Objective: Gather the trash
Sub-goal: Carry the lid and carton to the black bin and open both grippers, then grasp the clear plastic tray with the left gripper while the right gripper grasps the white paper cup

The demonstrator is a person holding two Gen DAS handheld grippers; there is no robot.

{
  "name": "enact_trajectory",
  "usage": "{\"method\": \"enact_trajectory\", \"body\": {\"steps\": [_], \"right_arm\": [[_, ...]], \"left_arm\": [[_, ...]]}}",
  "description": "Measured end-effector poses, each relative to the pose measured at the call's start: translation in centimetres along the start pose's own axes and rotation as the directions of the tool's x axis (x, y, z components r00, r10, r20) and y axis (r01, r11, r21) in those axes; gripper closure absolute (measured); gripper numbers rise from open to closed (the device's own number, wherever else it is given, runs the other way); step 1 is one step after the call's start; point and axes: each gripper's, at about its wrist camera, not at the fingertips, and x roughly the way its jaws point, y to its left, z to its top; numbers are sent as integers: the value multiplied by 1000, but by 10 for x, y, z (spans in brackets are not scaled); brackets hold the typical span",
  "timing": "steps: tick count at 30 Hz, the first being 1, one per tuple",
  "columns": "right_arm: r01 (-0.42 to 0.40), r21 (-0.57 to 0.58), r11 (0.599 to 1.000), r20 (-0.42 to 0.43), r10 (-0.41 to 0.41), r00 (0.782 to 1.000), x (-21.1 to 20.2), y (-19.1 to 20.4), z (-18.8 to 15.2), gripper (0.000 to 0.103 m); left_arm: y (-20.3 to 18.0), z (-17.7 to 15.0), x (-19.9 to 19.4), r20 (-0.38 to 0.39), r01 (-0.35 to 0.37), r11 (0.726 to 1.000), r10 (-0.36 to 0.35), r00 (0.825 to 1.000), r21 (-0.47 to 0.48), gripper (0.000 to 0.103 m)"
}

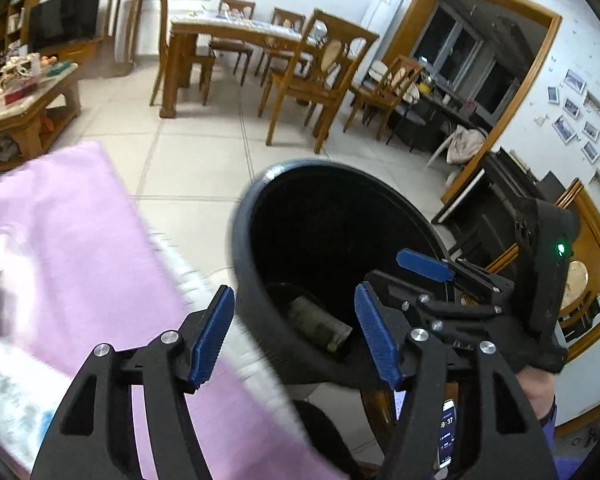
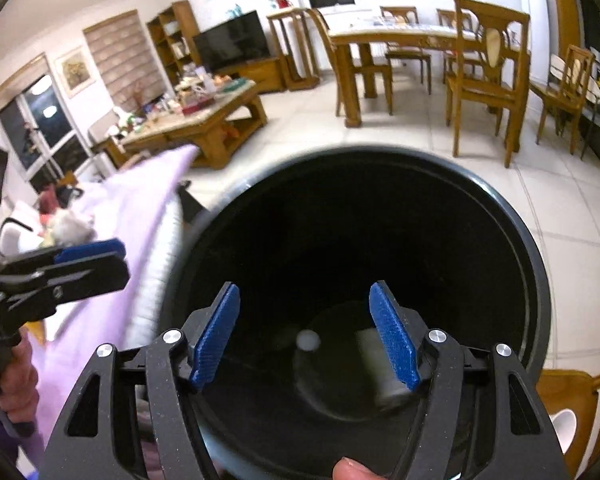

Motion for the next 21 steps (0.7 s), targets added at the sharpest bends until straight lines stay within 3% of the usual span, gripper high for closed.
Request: {"method": "enact_trajectory", "body": {"steps": [6, 9, 13, 16, 19, 21], "right_arm": [[-96, -89, 991, 13, 97, 995, -1, 76, 19, 31], [-176, -145, 974, -8, 177, 984, 5, 126, 24, 31], [-313, -208, 927, -69, 305, 950, 19, 198, 33, 31], [-363, -290, 886, -111, 345, 932, 29, 260, 37, 31], [-397, -359, 845, -151, 367, 918, 38, 316, 38, 31], [-411, -379, 829, -170, 374, 912, 46, 341, 36, 31]], "left_arm": [[68, -19, -82, 100, -100, 989, 111, 989, -105, 40], [112, -38, -132, 144, -175, 968, 202, 969, -180, 40], [170, -76, -194, 174, -251, 925, 308, 935, -287, 40], [206, -107, -219, 162, -238, 892, 319, 934, -384, 40], [220, -129, -226, 149, -243, 880, 327, 933, -407, 40], [229, -135, -225, 141, -222, 880, 305, 942, -420, 40]]}}
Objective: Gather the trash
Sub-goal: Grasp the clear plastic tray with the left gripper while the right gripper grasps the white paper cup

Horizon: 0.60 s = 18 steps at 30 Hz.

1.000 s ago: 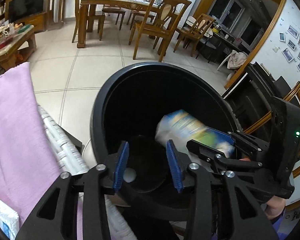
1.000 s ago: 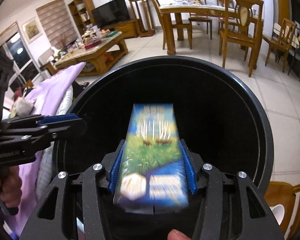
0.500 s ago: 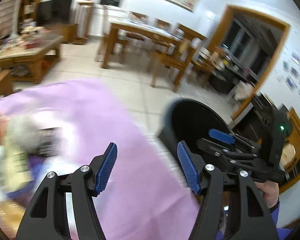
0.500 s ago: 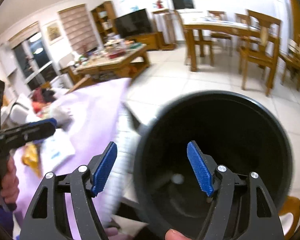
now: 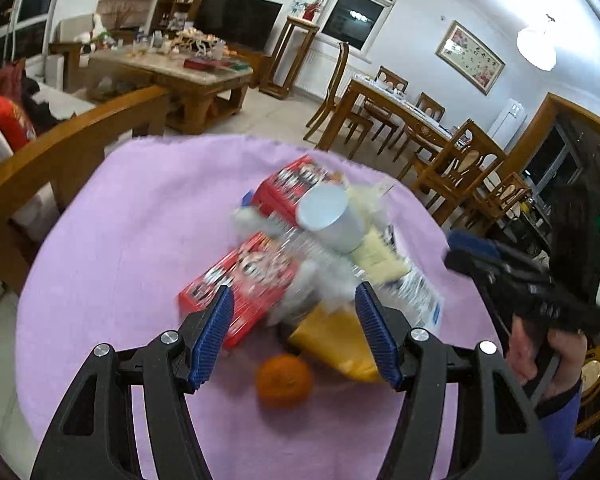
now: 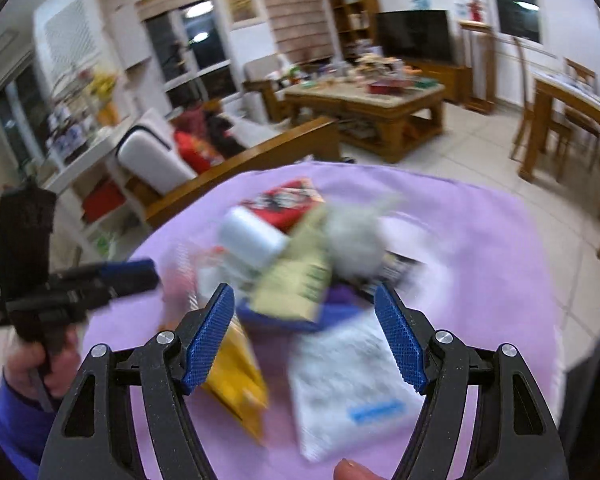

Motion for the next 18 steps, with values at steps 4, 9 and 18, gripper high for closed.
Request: {"method": "enact_trajectory", "body": {"steps": [4, 9, 18], "right_arm": [[17, -52, 999, -14, -18, 1000, 32, 24, 25, 31], [58, -204, 977, -53, -70, 996, 76, 48, 41, 26], [80, -274, 958, -98, -111, 989, 123, 58, 48, 54]], "left_arm": [[5, -3, 1, -4, 40, 999, -40, 999, -3, 40], [9, -13, -3, 23, 45, 998, -46, 999, 38, 24], [6, -18, -8, 10, 29, 993, -30, 999, 111, 24]]}}
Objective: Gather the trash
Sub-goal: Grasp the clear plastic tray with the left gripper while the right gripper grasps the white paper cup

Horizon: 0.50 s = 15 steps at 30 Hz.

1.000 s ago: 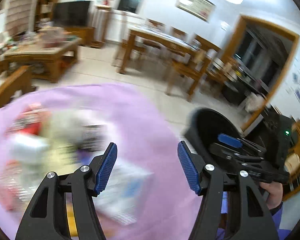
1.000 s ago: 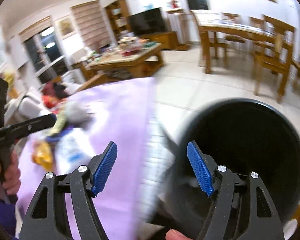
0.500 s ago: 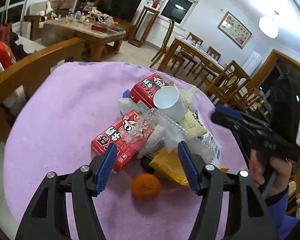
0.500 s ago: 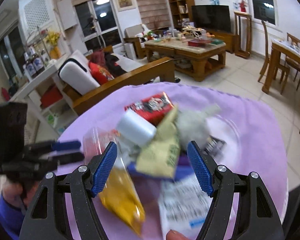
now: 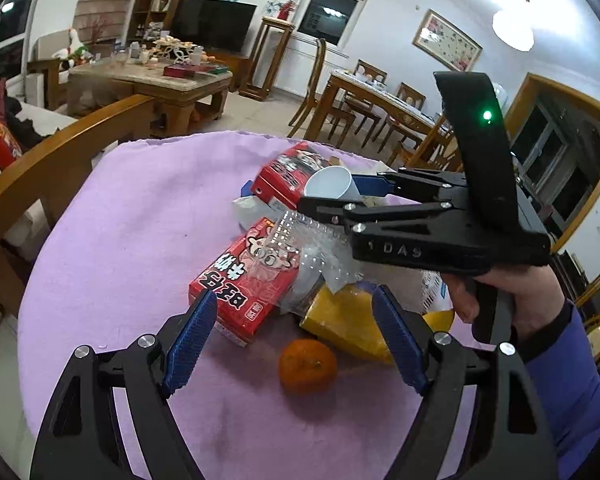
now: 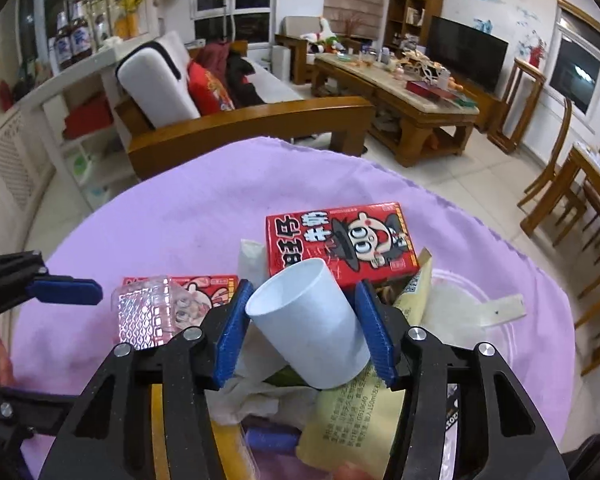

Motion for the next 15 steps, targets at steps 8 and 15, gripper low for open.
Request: {"method": "enact_trajectory", "body": {"steps": [8, 15], "right_arm": [[-107, 211, 972, 184, 68, 981, -64, -38, -23, 57], [-114, 266, 957, 287, 34, 957, -123, -49, -67, 59]], "left_arm": [[-23, 5, 9, -14, 31, 998, -30, 999, 50, 17], [-35, 13, 31, -42, -91, 985, 86, 995, -144, 16]]}}
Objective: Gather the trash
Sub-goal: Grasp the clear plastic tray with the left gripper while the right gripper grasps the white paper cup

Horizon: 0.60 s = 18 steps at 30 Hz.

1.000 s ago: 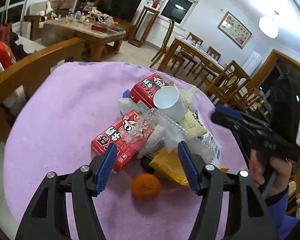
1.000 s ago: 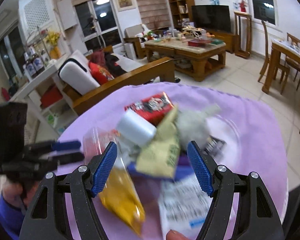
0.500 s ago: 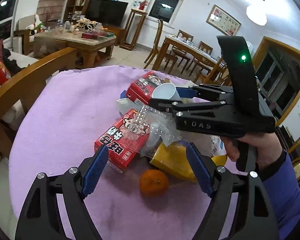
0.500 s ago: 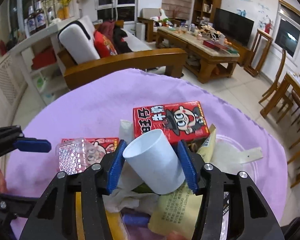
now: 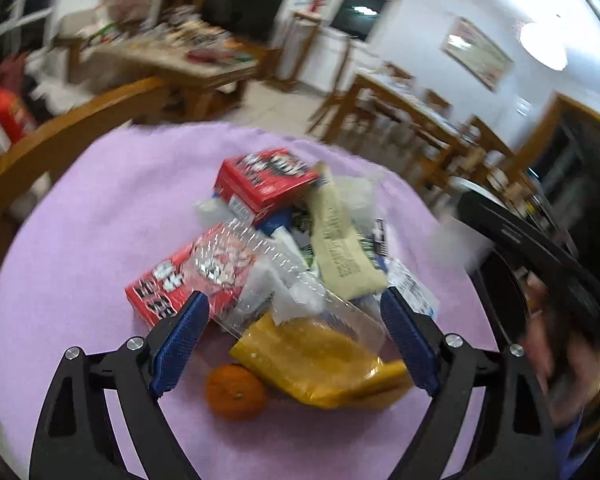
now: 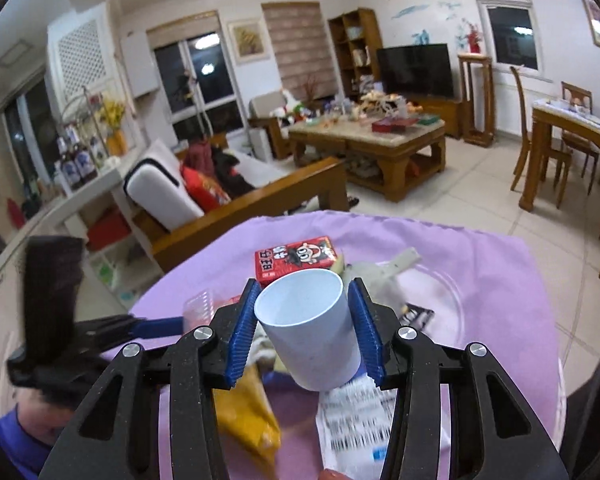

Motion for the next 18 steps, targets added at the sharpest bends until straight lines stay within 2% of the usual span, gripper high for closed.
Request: {"method": "enact_trajectory", "body": {"steps": [2, 5, 8, 11, 14, 16, 17, 18], "right_arm": [[-9, 8, 1000, 5, 9, 1000, -12, -2, -9, 61], [-19, 15, 1000, 2, 19, 1000, -24, -9, -23, 61], [-23, 15, 1000, -17, 24, 1000, -33, -18, -35, 70], [-27, 28, 999, -50, 28, 998, -34, -27, -45, 70], [-78, 52, 996, -76, 82, 994, -38, -32, -56, 69], [-104, 31, 994, -112, 107, 988, -40, -28, -65, 63], [-119, 20, 993, -129, 121, 984, -40, -26, -68, 58], [-153, 10, 988, -163, 153, 975, -41, -21, -76, 47]], "left_arm": [[-2, -1, 12, -15, -89, 996, 88, 996, -27, 16], [-2, -2, 13, 31, -150, 987, 152, 988, -51, 18], [5, -2, 9, 51, -137, 986, 143, 988, -94, 41], [7, -3, 4, 65, -104, 987, 112, 992, -122, 53], [1, -3, -3, 97, -66, 991, 78, 992, -118, 65], [-1, -2, -5, 110, -50, 992, 63, 992, -117, 65], [-3, 0, -4, 117, -26, 993, 40, 992, -119, 65], [-3, 0, -6, 123, -15, 993, 30, 992, -115, 65]]}}
